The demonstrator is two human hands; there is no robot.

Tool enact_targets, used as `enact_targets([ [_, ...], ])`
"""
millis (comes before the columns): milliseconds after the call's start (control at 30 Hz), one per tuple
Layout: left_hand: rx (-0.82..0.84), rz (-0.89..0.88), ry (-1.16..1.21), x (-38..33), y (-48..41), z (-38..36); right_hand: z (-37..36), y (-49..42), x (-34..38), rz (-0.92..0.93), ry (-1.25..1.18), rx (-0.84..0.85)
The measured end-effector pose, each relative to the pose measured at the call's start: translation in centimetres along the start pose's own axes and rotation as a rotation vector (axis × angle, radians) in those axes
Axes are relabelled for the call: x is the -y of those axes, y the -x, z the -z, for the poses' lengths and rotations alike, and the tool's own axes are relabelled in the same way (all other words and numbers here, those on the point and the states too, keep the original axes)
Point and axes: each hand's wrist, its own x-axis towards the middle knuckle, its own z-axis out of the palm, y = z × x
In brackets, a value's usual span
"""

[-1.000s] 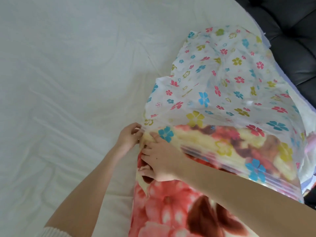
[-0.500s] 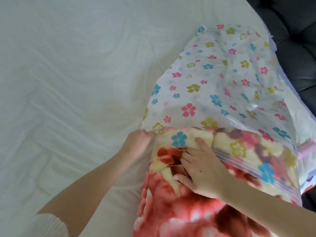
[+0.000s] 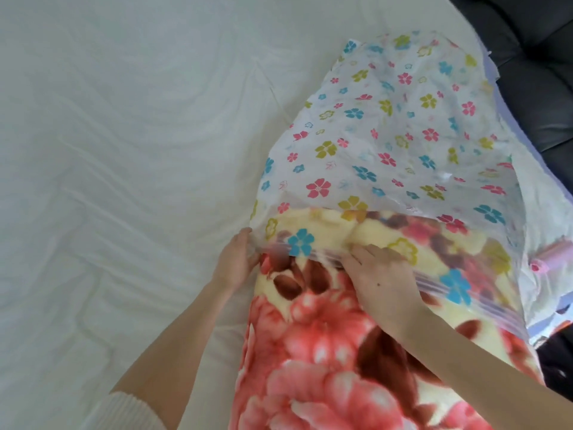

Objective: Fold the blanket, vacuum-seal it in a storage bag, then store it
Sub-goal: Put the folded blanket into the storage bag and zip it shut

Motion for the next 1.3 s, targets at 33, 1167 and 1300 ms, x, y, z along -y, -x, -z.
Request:
enact_targets([
  [33, 0.013, -0.019, -0.039, -0.1, 0.3, -0.2, -0.3, 0.3, 0.0, 0.040, -0.020, -0.013],
  [1167, 0.470, -0.706, -0.830, -29.0, 9.3, -6.5, 1.0, 27.4, -11.0, -1.937, -1.456, 0.231],
  [1300, 0.542, -0.637, -1.010, -29.1, 9.5, -8.0, -5.6, 31.9, -10.0, -2.023, -1.749, 0.184],
])
